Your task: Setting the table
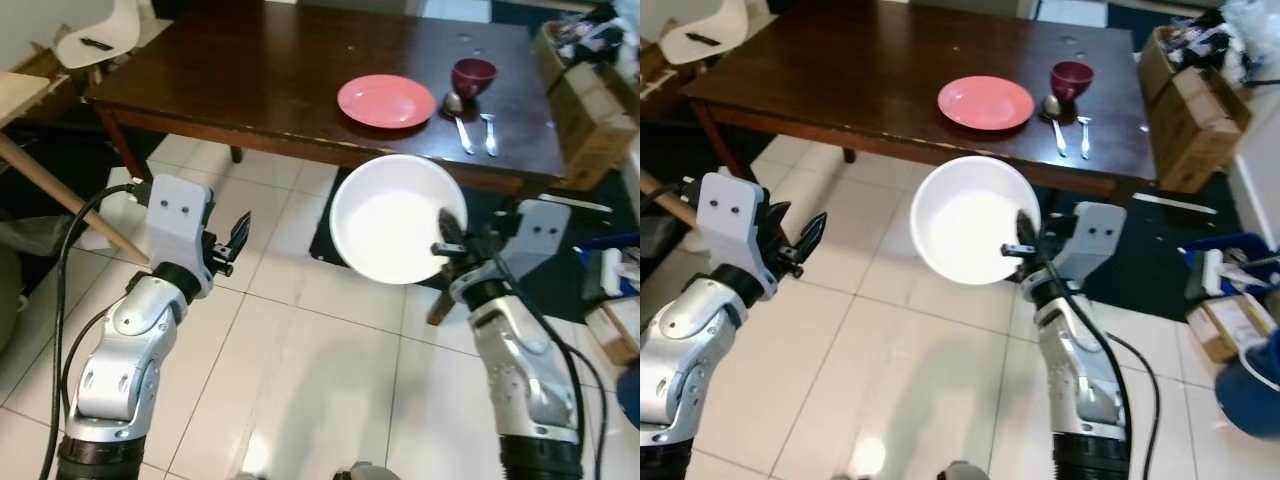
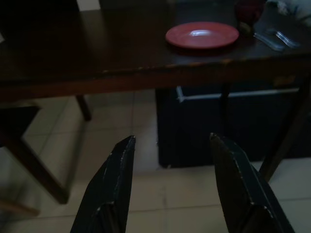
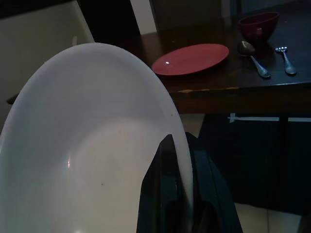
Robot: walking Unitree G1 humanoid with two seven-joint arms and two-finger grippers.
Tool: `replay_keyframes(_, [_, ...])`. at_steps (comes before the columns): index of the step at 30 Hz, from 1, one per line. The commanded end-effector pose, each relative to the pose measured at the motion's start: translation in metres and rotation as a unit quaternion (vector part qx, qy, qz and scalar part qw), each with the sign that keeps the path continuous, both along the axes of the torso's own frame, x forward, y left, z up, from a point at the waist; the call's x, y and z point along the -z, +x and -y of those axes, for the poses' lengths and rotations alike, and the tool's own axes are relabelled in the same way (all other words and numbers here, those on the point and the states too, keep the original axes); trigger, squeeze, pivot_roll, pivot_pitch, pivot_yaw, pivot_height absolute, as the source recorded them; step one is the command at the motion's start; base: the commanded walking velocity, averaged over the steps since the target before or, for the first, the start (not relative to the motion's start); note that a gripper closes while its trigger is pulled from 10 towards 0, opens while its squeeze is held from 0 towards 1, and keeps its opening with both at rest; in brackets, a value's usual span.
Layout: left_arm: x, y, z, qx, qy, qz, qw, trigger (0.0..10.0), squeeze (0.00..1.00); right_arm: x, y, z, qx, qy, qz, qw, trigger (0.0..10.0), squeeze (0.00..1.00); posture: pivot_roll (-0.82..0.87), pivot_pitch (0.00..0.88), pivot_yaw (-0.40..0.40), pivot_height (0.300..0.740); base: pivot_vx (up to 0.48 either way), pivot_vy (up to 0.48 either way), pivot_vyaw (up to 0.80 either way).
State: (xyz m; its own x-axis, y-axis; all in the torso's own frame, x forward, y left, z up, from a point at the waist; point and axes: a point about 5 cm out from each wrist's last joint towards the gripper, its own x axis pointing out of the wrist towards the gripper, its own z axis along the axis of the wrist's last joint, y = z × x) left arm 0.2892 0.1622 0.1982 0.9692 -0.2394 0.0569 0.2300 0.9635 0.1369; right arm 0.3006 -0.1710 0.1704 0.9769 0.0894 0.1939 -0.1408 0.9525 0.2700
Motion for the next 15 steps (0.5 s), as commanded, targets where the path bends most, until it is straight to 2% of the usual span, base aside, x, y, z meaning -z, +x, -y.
replay_keyframes(1, [0.0039, 0.0006, -0.0022, -0.005, 0.003, -0.01, 1.0, 10.0, 0.0, 0.0001, -0.0001, -0.0029, -0.008, 0.006, 0.0, 1.0, 10.0, 0.0, -0.06, 0.039, 0.037, 0.74, 0.0, 0.0, 0.0])
replay_keyframes(15, [0.0059, 0.0024, -0.0008, -0.009, 0.007, -0.01, 1.0, 10.0, 0.0, -0.0002, 0.0005, -0.0016, -0.008, 0.003, 0.0, 1.0, 10.0, 0.0, -0.07, 0.031, 0.034, 0.74, 0.0, 0.0, 0.0])
